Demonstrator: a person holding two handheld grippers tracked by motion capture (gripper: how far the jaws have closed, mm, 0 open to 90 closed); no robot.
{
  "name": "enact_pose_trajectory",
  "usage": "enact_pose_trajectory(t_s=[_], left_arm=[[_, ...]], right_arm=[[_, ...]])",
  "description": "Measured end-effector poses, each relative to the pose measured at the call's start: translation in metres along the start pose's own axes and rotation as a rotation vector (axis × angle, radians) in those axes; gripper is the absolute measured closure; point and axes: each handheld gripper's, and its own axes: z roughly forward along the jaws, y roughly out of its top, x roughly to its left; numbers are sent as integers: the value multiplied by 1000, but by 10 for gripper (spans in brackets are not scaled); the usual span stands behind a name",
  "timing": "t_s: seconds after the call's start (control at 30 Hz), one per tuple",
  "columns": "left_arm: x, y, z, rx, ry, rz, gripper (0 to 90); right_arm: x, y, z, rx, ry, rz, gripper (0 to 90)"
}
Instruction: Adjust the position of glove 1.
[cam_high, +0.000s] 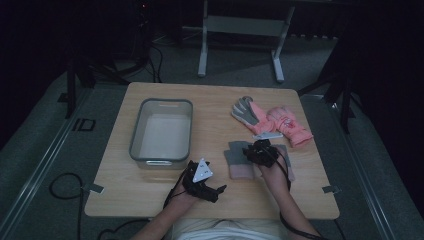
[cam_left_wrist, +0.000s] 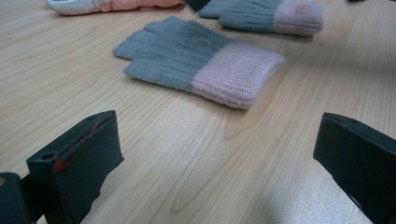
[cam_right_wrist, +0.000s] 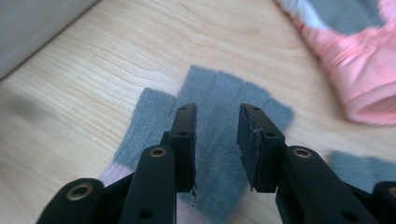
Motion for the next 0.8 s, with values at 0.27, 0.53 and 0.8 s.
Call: enact_pose_trajectory(t_s=[0.27,0.53,0.8], left_arm=[[-1,0,0,1,-2,7,3],[-1,0,0,1,1,10,3],[-1,0,0,2,4,9,3]], right_arm=[[-36,-6,-39,-21,-2,-82,668],[-90,-32,-59,25,-8,-93,678],[-106,-54,-44,87,-3,-73,652]])
